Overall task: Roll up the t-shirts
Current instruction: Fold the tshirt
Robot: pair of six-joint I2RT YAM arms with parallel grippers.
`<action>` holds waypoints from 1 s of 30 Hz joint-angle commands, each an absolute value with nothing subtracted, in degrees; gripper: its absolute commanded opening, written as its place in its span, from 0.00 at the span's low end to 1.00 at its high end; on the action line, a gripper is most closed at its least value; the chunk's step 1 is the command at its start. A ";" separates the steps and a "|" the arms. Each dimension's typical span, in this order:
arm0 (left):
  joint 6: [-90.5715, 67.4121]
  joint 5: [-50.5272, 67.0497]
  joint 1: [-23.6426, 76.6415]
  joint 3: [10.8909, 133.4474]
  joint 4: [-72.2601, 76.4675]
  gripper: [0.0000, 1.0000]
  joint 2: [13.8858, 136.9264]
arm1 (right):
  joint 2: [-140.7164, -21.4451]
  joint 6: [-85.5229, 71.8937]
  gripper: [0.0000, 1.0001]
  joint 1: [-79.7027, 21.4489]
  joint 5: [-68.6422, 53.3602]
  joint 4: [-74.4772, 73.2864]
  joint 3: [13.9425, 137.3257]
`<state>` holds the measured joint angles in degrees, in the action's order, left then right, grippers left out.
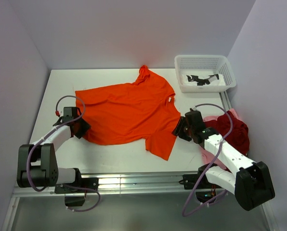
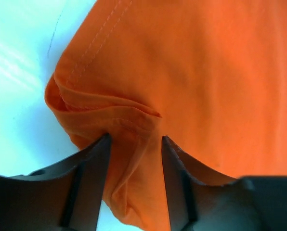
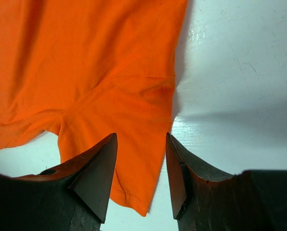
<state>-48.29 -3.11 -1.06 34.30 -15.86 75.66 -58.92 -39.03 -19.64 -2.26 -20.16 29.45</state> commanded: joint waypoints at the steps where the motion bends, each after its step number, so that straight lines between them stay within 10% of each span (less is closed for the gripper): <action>1: -48.78 -5.71 -0.70 35.60 -13.97 0.48 77.34 | -58.27 -37.79 0.52 -19.95 -2.02 -18.81 28.92; 11: -49.13 -13.18 1.58 35.77 -18.36 0.32 70.14 | -58.27 -37.79 0.51 -20.13 -2.46 -17.76 27.33; 15: -48.78 -13.36 1.58 37.00 -19.95 0.00 70.84 | -58.18 -37.79 0.51 -20.04 -2.64 -17.58 27.16; 22: -47.20 -9.58 1.58 37.00 -17.85 0.47 72.51 | -58.01 -37.53 0.51 -20.13 -2.55 -17.67 26.98; 30: -45.88 -8.18 1.58 37.88 -16.08 0.47 75.85 | -57.48 -37.62 0.51 -20.13 -2.90 -17.23 26.46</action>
<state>-47.33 -9.45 1.43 35.29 -18.17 74.61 -58.92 -38.44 -19.75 -2.83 -18.70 26.87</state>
